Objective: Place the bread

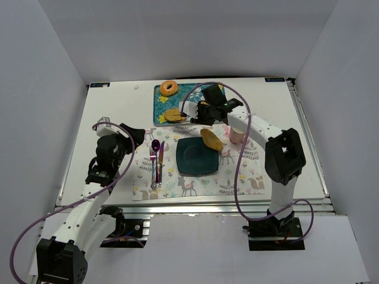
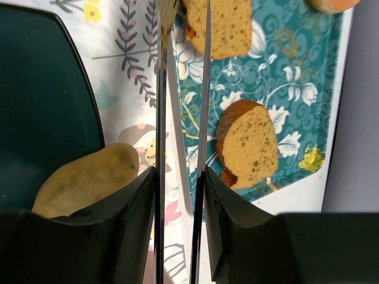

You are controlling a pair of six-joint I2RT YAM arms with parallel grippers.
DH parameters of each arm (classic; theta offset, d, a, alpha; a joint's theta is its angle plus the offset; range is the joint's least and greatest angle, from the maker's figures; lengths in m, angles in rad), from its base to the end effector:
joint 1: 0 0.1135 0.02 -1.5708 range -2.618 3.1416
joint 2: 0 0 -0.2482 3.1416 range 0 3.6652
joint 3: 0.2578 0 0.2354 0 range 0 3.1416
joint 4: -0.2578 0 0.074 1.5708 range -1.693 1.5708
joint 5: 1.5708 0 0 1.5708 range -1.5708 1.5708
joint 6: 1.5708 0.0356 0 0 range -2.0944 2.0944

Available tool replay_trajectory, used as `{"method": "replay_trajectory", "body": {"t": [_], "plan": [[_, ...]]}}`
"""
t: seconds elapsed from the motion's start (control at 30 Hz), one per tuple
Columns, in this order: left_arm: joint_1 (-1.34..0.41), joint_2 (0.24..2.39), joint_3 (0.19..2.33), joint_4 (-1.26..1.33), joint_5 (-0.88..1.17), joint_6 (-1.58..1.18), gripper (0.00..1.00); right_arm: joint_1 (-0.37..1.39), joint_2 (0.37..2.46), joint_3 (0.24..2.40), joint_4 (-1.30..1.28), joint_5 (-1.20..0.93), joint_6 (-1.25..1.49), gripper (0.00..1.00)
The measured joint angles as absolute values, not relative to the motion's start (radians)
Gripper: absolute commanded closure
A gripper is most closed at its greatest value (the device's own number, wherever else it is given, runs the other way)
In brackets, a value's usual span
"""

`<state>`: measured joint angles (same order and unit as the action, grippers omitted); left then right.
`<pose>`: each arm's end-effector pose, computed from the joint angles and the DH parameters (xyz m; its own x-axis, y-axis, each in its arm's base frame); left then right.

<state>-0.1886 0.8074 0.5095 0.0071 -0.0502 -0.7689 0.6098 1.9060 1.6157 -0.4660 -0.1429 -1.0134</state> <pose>0.1856 -0.0336 0.2520 -0.2998 -0.6498 -0.6985 -0.0952 0.7489 -0.6558 0.3384 0.2426 0.2653 0.2555 -0.8461 -0.4677 -0.8222 0.0643 -0.5656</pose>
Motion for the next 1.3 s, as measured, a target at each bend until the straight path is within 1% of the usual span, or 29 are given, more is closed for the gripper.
{"method": "replay_trajectory", "body": {"t": [0.23, 0.57, 0.87, 0.93, 0.97, 1.03, 1.07, 1.17, 1.3], "plan": [[-0.189, 0.793, 0.509, -0.019, -0.055, -0.772, 0.21, 0.609, 1.955, 1.616, -0.467, -0.125, -1.034, 0.58], [-0.189, 0.788, 0.509, -0.028, -0.064, -0.772, 0.21, 0.609, 1.957, 1.616, -0.442, -0.107, -1.049, 0.58], [-0.189, 0.793, 0.509, -0.031, -0.064, -0.771, 0.21, 0.61, 2.001, 1.622, -0.429, -0.084, -1.066, 0.61], [-0.189, 0.793, 0.509, -0.03, -0.064, -0.772, 0.21, 0.61, 2.006, 1.622, -0.43, -0.076, -1.072, 0.64], [-0.189, 0.793, 0.509, -0.03, -0.064, -0.772, 0.21, 0.61, 2.006, 1.622, -0.429, -0.074, -1.075, 0.69], [-0.189, 0.793, 0.509, -0.03, -0.064, -0.772, 0.21, 0.611, 2.006, 1.622, -0.422, -0.073, -1.081, 0.74], [-0.189, 0.793, 0.509, -0.03, -0.064, -0.772, 0.21, 0.611, 2.006, 1.622, -0.42, -0.073, -1.081, 0.8], [-0.189, 0.793, 0.509, -0.03, -0.064, -0.772, 0.21, 0.61, 2.005, 1.622, -0.413, -0.075, -1.073, 0.89], [-0.189, 0.793, 0.509, -0.03, -0.064, -0.772, 0.21, 0.611, 1.993, 1.621, -0.413, -0.091, -1.042, 0.94]]}}
